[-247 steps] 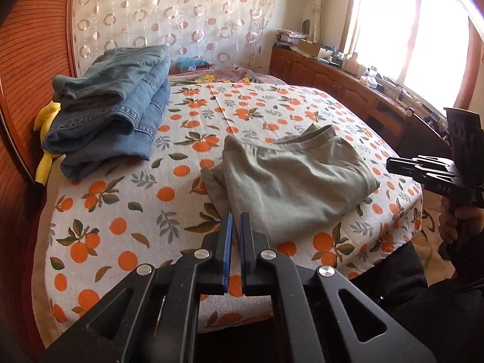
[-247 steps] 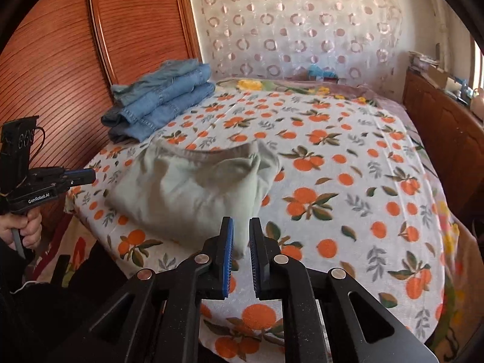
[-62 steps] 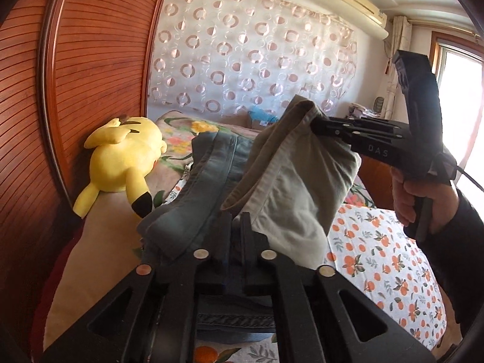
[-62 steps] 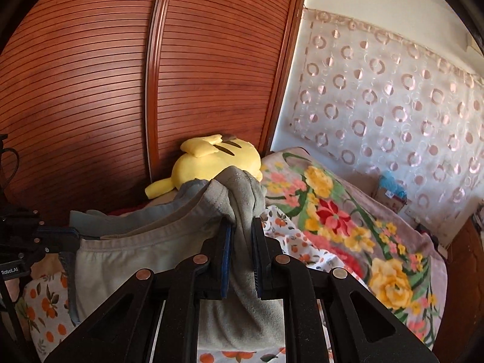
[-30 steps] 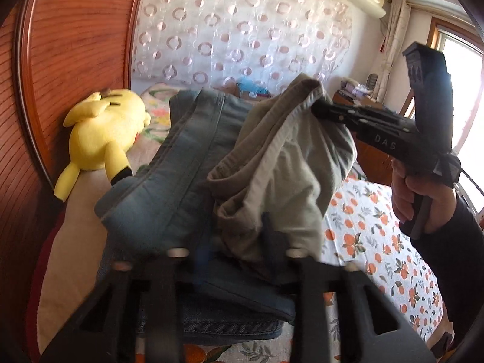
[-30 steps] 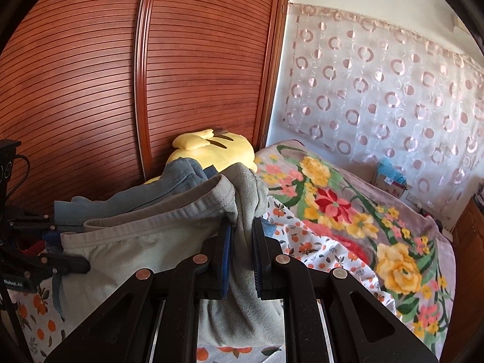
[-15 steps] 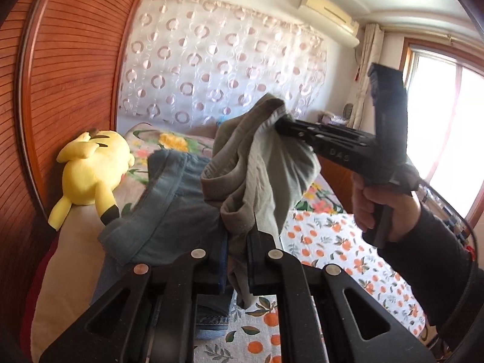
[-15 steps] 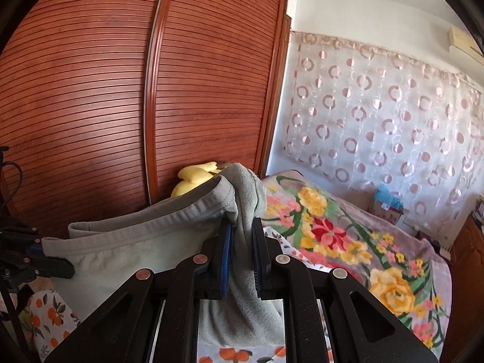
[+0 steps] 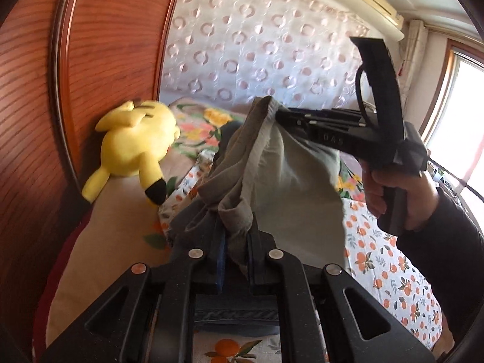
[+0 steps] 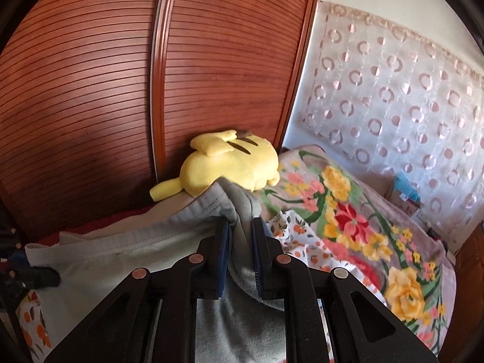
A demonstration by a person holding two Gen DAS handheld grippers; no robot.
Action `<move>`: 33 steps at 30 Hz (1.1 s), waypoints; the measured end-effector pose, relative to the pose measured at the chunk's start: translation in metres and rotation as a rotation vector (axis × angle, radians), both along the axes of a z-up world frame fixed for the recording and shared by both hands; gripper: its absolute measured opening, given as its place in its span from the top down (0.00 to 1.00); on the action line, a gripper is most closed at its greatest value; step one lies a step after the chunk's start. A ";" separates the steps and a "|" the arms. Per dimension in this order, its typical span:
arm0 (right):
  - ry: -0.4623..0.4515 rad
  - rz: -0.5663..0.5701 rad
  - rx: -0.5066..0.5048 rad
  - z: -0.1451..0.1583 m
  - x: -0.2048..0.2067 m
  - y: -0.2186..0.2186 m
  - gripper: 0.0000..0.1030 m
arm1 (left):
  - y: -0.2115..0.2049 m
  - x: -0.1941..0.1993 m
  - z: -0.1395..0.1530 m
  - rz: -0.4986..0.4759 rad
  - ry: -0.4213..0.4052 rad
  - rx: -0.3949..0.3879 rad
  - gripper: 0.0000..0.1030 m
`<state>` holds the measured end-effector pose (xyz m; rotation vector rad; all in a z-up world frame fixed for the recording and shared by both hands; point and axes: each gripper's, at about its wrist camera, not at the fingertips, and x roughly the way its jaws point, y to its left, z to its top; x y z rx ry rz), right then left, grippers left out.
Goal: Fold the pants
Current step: 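Carry the folded grey-green pants with both grippers and lower onto the jeans stack, then open both grippers and release the pants on top of the jeans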
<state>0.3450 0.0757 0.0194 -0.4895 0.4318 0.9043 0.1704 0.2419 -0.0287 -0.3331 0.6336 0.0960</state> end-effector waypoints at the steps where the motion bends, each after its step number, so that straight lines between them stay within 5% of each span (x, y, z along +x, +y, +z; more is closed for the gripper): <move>1: 0.013 -0.013 0.007 0.000 0.003 -0.002 0.77 | 0.001 -0.001 -0.001 -0.003 0.002 -0.008 0.87; 3: 0.020 -0.038 0.041 0.006 0.006 -0.009 0.66 | 0.003 -0.003 -0.001 0.000 0.006 -0.008 0.83; 8: 0.011 -0.058 0.099 0.021 -0.006 -0.030 0.65 | 0.000 -0.015 0.010 0.026 -0.024 0.039 0.51; 17: 0.119 -0.033 0.113 -0.002 -0.032 -0.065 0.65 | -0.018 -0.011 0.025 -0.014 -0.054 0.103 0.50; 33: 0.203 -0.078 0.123 -0.012 0.025 -0.050 0.65 | -0.014 0.012 -0.011 0.003 0.079 0.124 0.50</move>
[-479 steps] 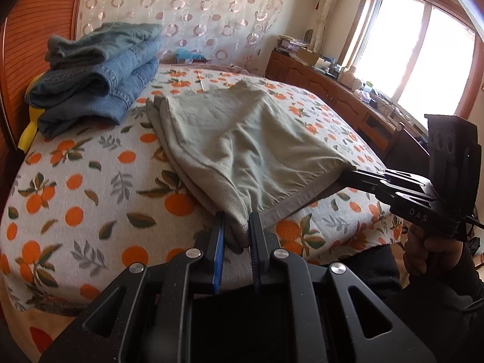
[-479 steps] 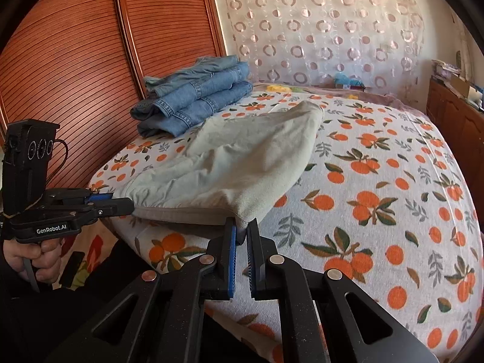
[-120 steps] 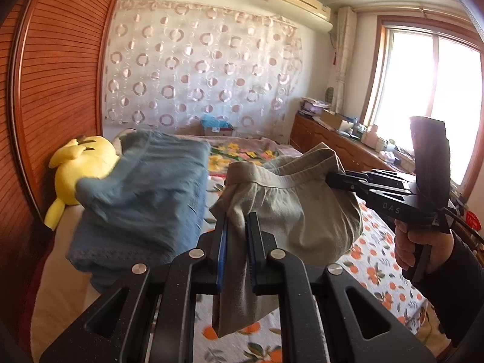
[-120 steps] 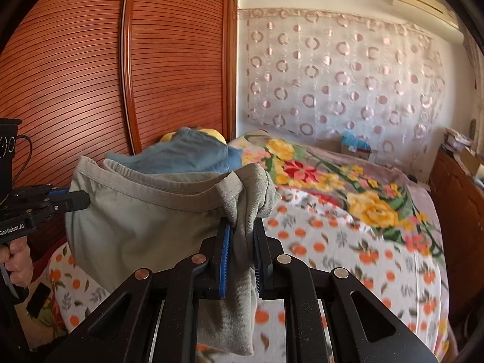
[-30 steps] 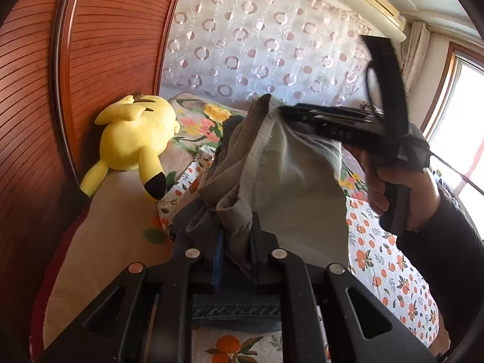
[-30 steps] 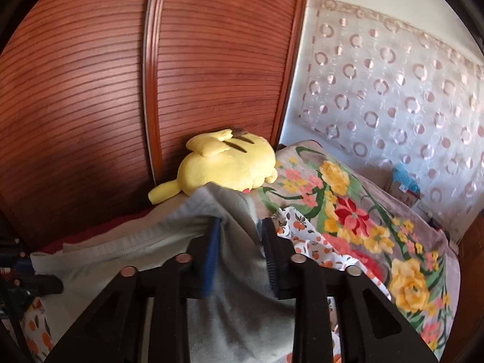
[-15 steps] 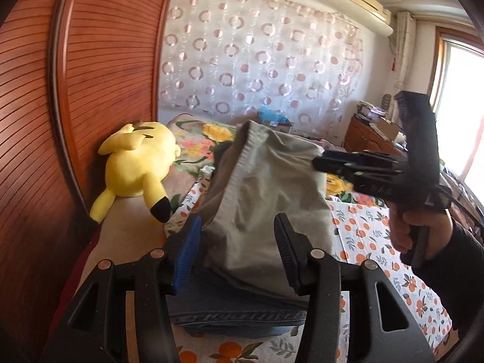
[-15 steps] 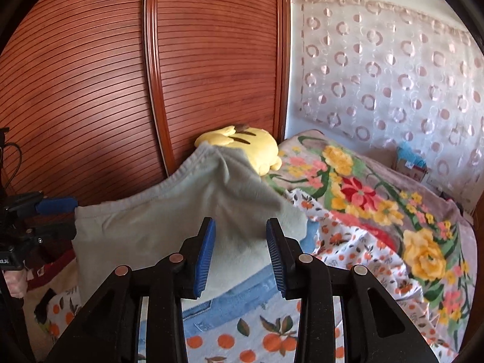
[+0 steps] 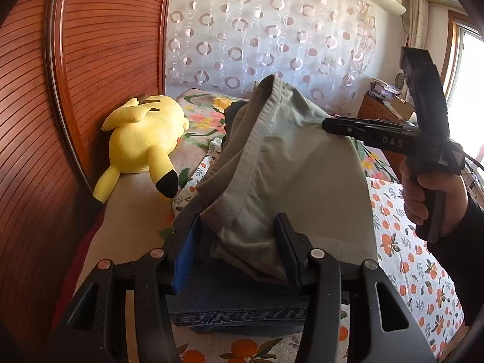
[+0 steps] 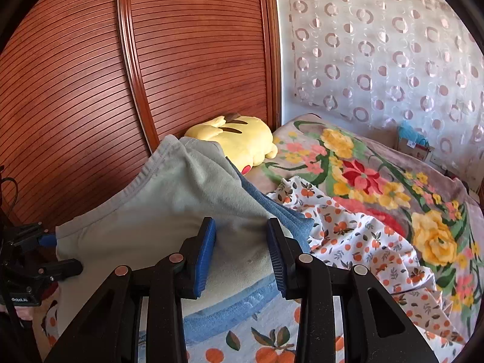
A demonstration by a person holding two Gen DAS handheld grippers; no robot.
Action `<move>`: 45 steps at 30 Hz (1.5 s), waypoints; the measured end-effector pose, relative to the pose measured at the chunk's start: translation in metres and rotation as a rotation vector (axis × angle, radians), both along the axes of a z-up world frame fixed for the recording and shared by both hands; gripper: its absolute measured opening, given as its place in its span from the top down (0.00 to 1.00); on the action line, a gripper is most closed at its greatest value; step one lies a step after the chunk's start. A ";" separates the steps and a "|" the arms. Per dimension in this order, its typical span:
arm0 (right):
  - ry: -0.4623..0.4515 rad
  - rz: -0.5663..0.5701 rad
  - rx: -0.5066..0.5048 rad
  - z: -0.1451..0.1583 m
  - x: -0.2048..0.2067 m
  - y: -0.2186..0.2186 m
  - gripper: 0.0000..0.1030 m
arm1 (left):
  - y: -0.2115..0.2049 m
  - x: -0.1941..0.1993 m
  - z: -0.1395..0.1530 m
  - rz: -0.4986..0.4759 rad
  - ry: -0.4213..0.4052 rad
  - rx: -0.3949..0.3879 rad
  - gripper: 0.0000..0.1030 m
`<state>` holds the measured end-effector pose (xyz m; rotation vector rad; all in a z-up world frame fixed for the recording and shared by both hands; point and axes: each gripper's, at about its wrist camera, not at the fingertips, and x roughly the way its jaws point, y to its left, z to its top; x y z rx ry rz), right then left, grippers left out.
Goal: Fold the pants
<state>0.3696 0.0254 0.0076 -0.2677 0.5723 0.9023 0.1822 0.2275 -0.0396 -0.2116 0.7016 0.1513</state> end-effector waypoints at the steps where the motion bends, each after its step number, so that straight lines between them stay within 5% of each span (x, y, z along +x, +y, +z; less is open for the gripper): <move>1: -0.003 -0.005 0.002 0.000 -0.003 -0.002 0.65 | -0.001 -0.001 0.001 0.001 -0.001 0.001 0.50; 9: -0.011 -0.049 0.026 0.003 -0.038 -0.025 0.65 | -0.011 -0.010 0.012 0.000 -0.021 0.027 0.50; 16: -0.023 -0.081 0.045 0.003 -0.077 -0.056 0.65 | -0.038 -0.025 0.032 -0.036 -0.090 0.073 0.23; 24: -0.043 -0.136 0.061 0.008 -0.114 -0.097 0.64 | -0.070 -0.036 0.053 -0.063 -0.132 0.107 0.14; 38: -0.127 -0.304 0.067 0.016 -0.207 -0.159 0.26 | -0.133 -0.048 0.069 -0.117 -0.193 0.151 0.14; 45: -0.153 -0.410 0.095 0.016 -0.260 -0.179 0.20 | -0.161 -0.053 0.065 -0.162 -0.210 0.153 0.14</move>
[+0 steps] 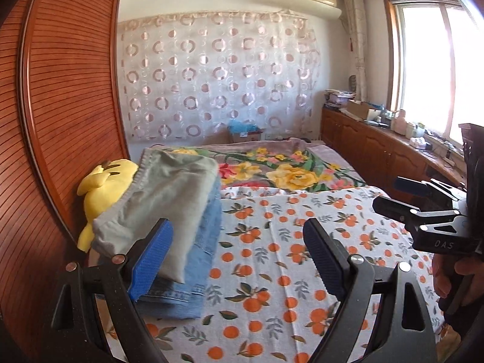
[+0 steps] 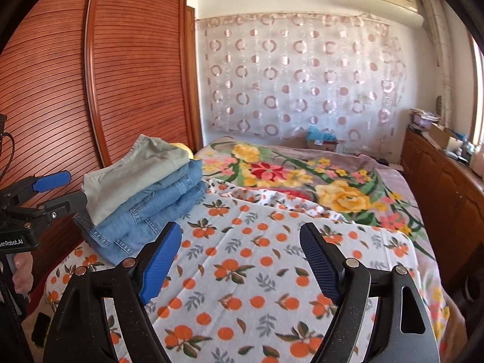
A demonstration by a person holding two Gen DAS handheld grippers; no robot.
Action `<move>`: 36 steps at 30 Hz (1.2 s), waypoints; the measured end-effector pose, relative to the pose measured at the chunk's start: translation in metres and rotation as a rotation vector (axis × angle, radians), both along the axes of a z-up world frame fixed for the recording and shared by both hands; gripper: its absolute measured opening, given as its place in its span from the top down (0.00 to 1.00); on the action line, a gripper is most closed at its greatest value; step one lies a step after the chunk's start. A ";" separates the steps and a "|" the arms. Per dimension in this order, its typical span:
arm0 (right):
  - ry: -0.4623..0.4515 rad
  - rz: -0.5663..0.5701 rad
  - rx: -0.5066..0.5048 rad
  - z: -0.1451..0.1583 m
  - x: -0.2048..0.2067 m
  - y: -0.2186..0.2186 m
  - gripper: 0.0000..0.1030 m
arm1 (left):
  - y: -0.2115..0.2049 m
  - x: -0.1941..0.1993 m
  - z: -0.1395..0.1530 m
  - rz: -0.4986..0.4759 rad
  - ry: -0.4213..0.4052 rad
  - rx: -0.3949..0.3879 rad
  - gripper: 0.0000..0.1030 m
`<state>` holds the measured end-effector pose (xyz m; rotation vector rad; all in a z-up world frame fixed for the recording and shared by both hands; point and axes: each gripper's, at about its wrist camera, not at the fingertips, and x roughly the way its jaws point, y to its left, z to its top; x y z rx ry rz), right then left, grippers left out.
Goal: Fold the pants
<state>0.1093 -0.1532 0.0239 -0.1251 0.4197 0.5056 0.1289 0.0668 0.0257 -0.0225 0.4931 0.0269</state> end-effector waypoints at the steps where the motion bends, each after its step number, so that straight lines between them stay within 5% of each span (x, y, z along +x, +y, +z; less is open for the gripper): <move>1: 0.001 -0.016 0.002 0.000 -0.006 -0.001 0.20 | -0.005 -0.002 0.000 -0.011 -0.003 -0.003 0.14; 23: -0.094 -0.167 0.062 0.006 -0.133 -0.006 0.20 | -0.070 -0.074 0.031 -0.094 -0.073 0.019 0.14; 36: -0.091 -0.195 0.084 -0.012 -0.157 -0.022 0.20 | -0.069 -0.101 0.015 -0.091 -0.046 -0.005 0.14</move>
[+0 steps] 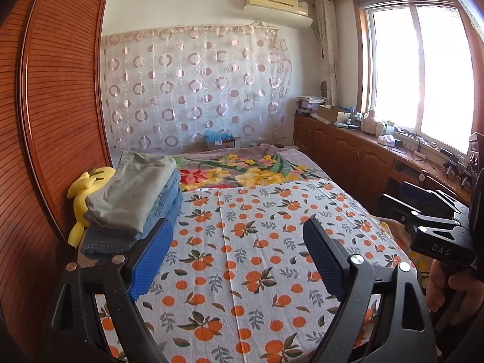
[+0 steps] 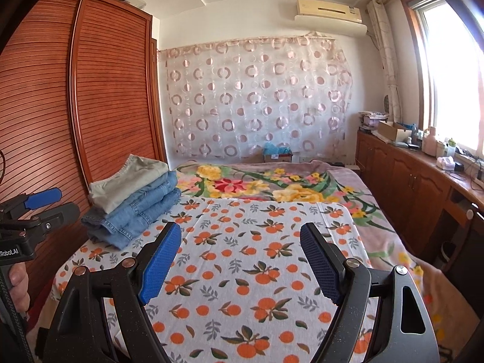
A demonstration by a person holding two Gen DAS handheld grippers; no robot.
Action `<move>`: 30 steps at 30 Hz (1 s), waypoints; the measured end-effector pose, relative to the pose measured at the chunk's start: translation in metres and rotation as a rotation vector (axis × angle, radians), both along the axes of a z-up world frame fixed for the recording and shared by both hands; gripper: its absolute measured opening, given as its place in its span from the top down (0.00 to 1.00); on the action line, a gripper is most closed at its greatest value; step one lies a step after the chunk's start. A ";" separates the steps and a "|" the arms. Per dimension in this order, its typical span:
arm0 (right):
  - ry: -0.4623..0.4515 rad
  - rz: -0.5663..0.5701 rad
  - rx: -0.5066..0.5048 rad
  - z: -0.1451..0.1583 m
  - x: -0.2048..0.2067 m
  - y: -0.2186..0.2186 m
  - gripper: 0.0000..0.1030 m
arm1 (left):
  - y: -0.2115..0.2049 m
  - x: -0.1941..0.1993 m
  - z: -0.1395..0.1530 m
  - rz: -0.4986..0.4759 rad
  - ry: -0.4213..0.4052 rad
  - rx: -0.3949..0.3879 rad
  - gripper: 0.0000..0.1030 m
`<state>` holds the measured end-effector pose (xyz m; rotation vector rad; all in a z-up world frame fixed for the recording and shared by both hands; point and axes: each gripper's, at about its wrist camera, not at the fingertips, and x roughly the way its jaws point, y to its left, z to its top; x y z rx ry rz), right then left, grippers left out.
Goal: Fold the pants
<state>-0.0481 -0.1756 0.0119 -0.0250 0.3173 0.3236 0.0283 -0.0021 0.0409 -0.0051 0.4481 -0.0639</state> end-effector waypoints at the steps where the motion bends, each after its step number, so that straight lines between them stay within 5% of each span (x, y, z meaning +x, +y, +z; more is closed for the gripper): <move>1: 0.004 -0.005 0.000 -0.001 -0.004 -0.001 0.20 | 0.001 0.000 -0.003 0.004 0.006 0.001 0.14; 30: 0.014 -0.010 -0.003 -0.009 -0.011 -0.006 0.20 | 0.004 -0.004 -0.020 0.024 0.036 -0.013 0.14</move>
